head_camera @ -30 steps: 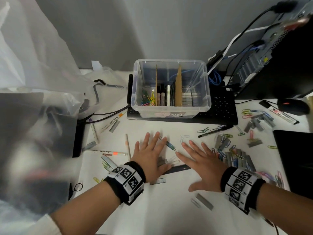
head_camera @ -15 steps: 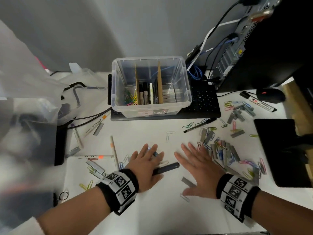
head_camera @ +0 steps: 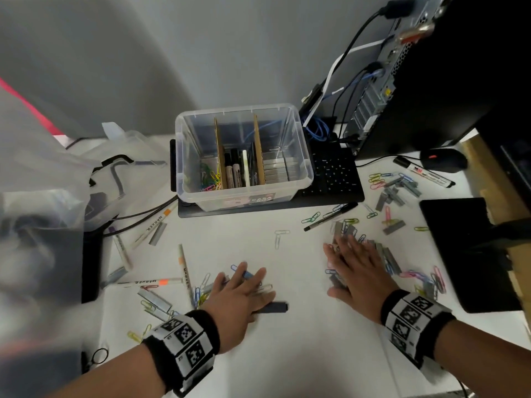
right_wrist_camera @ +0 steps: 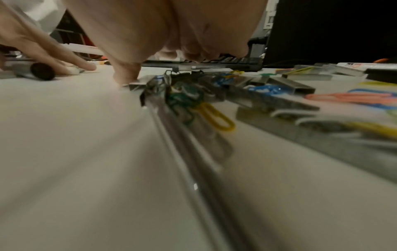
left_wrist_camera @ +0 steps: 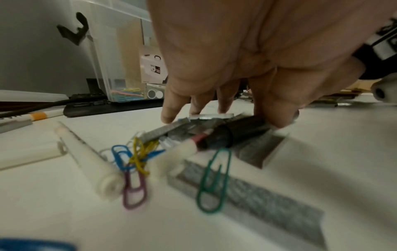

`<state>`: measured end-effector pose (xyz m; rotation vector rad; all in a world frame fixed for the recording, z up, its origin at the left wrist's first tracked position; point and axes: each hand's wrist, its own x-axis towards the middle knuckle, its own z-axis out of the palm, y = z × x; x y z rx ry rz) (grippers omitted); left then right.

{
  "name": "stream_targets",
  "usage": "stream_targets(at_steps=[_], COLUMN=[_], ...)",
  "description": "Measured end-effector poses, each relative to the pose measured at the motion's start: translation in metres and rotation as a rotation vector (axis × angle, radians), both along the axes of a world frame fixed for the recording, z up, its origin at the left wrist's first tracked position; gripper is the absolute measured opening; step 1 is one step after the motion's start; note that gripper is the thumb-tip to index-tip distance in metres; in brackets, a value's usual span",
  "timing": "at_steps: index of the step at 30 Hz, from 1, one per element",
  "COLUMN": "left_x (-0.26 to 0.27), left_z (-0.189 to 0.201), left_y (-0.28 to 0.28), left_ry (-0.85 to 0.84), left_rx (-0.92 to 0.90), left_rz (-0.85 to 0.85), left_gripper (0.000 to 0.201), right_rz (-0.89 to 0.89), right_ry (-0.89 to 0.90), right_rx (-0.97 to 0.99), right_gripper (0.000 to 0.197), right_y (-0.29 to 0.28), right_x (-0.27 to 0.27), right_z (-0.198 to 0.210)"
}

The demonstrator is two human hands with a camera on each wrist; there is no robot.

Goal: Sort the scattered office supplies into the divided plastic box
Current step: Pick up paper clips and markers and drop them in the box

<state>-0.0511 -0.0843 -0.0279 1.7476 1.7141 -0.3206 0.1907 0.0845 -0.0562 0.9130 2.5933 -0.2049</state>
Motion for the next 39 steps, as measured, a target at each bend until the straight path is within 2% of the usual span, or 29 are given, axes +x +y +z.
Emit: stream_targets(at_steps=[4, 6, 8, 12, 17, 22, 24, 26, 29, 32, 35, 39], left_x=[-0.003, -0.003, -0.002, 0.002, -0.002, -0.013, -0.018, -0.018, -0.008, 0.007, 0.018, 0.026], left_z=[0.01, 0.013, 0.014, 0.007, -0.001, -0.001, -0.001, 0.003, 0.012, 0.012, 0.011, 0.009], left_y=[0.016, 0.04, 0.065, 0.093, 0.092, 0.071, 0.065, 0.064, 0.065, 0.069, 0.072, 0.071], left_ry=[-0.038, -0.015, 0.006, -0.011, 0.031, -0.004, -0.026, -0.033, -0.004, 0.079, 0.096, 0.127], left_rx=[0.079, 0.133, 0.15, 0.114, -0.014, -0.04, -0.017, 0.017, 0.016, 0.013, -0.021, -0.082], left_rz=[0.081, 0.093, 0.082, 0.044, -0.042, -0.096, -0.096, -0.107, -0.159, -0.146, -0.076, -0.066], left_gripper=[0.069, 0.069, 0.07, 0.07, 0.073, 0.073, 0.073, 0.072, 0.069, 0.072, 0.085, 0.098], right_rz=[-0.074, -0.077, -0.085, -0.087, -0.052, -0.011, -0.039, -0.067, -0.056, -0.021, -0.017, 0.022], right_ry=[0.086, 0.136, 0.145, 0.075, -0.068, -0.149, -0.127, -0.09, -0.071, -0.111, -0.098, -0.083], right_rx=[0.024, 0.06, 0.015, -0.032, -0.032, -0.051, -0.074, -0.075, -0.075, -0.055, -0.068, 0.006], right_gripper=[0.069, 0.068, 0.072, 0.065, 0.063, 0.088, 0.1, 0.104, 0.094, 0.063, 0.061, 0.059], right_y=[0.003, 0.007, 0.012, 0.03, 0.043, 0.048, 0.05, 0.055, 0.064, 0.07, 0.074, 0.077], right_x=[-0.022, -0.048, -0.072, -0.091, -0.08, -0.047, -0.037, -0.029, -0.025, -0.027, -0.033, -0.04], right_z=[0.007, 0.011, 0.014, 0.012, 0.011, 0.018, 0.021, 0.023, 0.023, 0.023, 0.024, 0.024])
